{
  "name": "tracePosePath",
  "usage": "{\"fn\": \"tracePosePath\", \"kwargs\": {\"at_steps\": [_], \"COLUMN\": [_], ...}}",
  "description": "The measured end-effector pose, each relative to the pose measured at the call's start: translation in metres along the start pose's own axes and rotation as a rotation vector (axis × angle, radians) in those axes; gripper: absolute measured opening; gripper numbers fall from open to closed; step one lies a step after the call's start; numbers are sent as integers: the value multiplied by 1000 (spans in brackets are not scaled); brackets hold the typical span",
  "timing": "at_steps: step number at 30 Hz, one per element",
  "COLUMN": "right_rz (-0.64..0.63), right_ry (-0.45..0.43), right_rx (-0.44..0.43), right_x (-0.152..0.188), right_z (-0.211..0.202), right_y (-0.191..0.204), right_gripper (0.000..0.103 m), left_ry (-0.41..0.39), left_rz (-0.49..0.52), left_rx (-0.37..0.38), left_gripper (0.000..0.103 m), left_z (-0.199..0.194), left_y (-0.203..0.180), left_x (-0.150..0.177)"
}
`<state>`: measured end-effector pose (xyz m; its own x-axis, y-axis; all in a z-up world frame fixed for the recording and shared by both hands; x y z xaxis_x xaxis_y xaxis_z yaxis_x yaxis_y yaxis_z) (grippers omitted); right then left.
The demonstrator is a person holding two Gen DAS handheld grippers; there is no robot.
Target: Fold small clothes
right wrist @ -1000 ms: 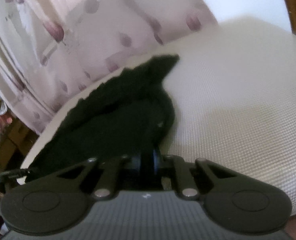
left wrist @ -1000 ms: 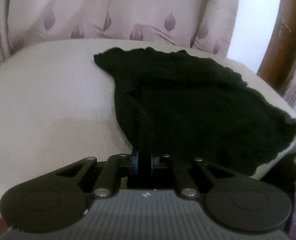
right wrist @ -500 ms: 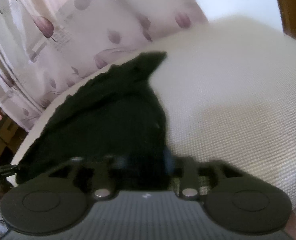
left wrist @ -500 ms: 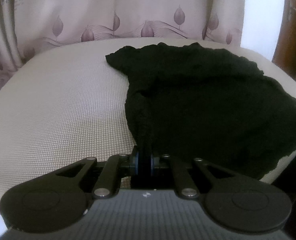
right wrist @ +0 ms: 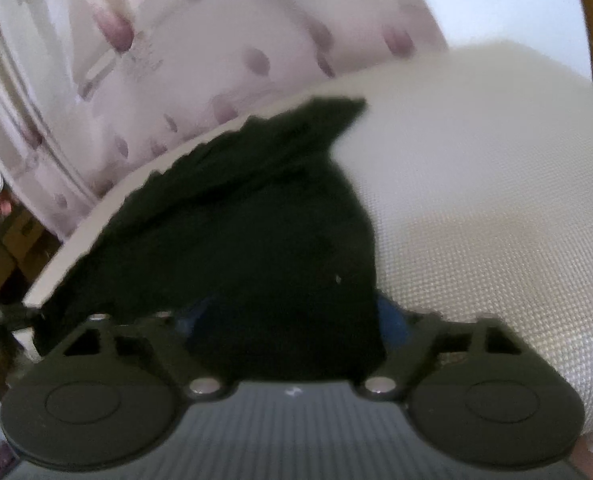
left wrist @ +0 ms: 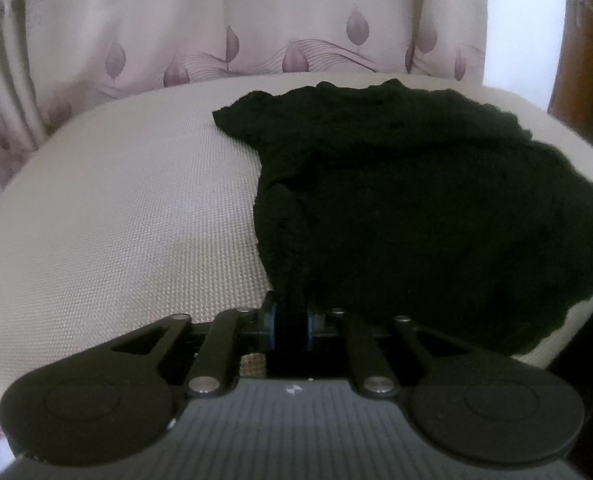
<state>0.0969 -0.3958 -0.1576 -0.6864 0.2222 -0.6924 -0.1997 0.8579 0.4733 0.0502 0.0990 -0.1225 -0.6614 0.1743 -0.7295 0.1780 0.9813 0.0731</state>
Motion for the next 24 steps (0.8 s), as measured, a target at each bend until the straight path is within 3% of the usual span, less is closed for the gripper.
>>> {"fn": "tracePosePath", "kwargs": {"at_steps": [1,2,4,5,8,16,18,20,21,23,24], "right_rz": [5,25,51,55,109,181,182,178,164,131,123], "right_ry": [8,17,19,19,11,47,51,57,57,58,57], "right_rx": [-3,-11,-23,-27,-58,-129,-129,-128,-122,-105,-96], "right_x": [1,0,1,1,2,2,1,0,0,1,1], "right_z": [1,1,1,0,-2,3,4,6,6,6,6], "right_y": [-1,-3,-8,-10,-16,-23,-22,-21,-19,-14,-12], "right_gripper": [47,29,26,25,24,25,25,25,25,25,17], "left_ry": [4,10,18,12,40,45,45,44,44,45,45], "left_rz": [-16,-35,-75,-105,-156,-77,-39,-3,-3,-25,-34], "left_rx": [7,13,36,53,116,175,165,142,146,170,182], "left_gripper": [31,56,88,89,82,70,61,43,38,17,13], "left_z": [0,0,-2,-4,-3,-3,-2,0,0,1,2], "left_y": [3,8,17,24,34,18,12,7,7,9,9], "left_x": [0,0,2,4,8,7,7,5,5,3,3]}}
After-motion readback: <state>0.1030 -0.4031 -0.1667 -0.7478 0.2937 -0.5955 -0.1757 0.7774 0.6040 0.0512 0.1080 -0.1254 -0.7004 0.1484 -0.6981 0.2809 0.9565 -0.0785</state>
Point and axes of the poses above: each gripper's, at about its wrist camera, not at the fingertips, and z roughly the way its jaws point, y to its left, x to its underside, the point moved 2 cm from there along z, roughly the way its jaws point, and after that the axes turned 4 degrees about z, right-handed, at the moved point
